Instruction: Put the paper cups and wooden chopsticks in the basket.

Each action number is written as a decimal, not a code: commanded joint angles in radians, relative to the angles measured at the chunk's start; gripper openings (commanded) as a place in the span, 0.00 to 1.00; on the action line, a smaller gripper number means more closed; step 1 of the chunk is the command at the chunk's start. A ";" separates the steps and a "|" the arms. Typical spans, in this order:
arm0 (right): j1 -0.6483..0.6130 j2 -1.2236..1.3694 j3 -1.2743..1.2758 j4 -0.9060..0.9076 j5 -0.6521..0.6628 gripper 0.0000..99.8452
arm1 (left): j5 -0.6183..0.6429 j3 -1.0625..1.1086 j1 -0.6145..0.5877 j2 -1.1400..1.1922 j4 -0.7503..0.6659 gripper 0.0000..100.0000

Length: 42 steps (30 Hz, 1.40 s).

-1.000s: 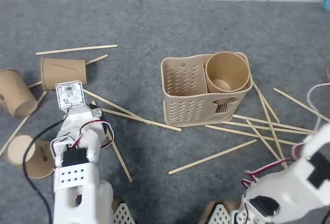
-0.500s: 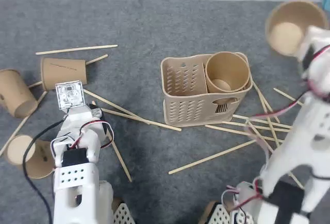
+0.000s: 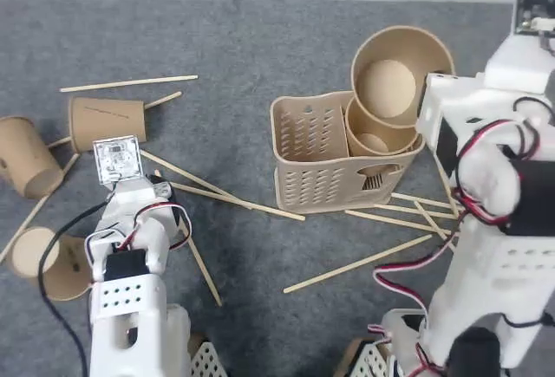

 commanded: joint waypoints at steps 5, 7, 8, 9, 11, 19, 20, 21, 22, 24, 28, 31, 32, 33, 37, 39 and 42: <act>-0.008 0.071 0.064 0.027 0.020 0.01 | -0.034 -0.018 -0.006 0.006 -0.025 0.01; -0.008 0.087 0.078 0.021 0.025 0.01 | -0.043 -0.018 -0.006 0.006 -0.025 0.01; -0.008 0.096 0.081 0.019 0.025 0.01 | -0.043 -0.018 -0.006 0.006 -0.025 0.01; -0.008 0.108 0.081 0.019 0.025 0.01 | -0.043 -0.018 -0.006 0.006 -0.025 0.01; -0.008 0.130 0.083 0.021 0.025 0.01 | -0.043 -0.018 -0.006 0.006 -0.025 0.01; -0.008 0.231 0.100 0.031 0.028 0.01 | -0.043 -0.018 -0.006 0.006 -0.025 0.01; -0.008 0.242 0.110 0.031 0.035 0.01 | -0.043 -0.018 -0.006 0.006 -0.025 0.01; -0.008 0.251 0.123 0.030 0.052 0.01 | -0.043 -0.018 -0.006 0.006 -0.025 0.01; -0.010 0.262 0.133 0.027 0.071 0.01 | -0.043 -0.018 -0.006 0.006 -0.025 0.01; -0.010 0.278 0.150 0.021 0.098 0.01 | -0.043 -0.018 -0.005 0.006 -0.025 0.01; -0.008 0.291 0.152 0.028 0.153 0.04 | -0.043 -0.018 -0.003 0.006 -0.025 0.01; 0.008 0.255 0.153 0.035 0.186 0.14 | -0.044 -0.018 -0.002 0.006 -0.025 0.01; 0.015 0.237 0.152 0.035 0.198 0.17 | -0.044 -0.018 -0.002 0.006 -0.025 0.01; 0.021 0.216 0.152 0.035 0.216 0.19 | -0.044 -0.018 -0.002 0.006 -0.026 0.01; 0.054 0.110 0.160 0.039 0.278 0.20 | -0.044 -0.018 -0.002 0.006 -0.026 0.01; 0.104 0.056 0.192 0.039 0.284 0.18 | -0.044 -0.018 -0.002 0.006 -0.028 0.01; 0.203 -0.012 0.331 0.035 0.285 0.15 | -0.044 -0.018 -0.006 0.006 -0.028 0.01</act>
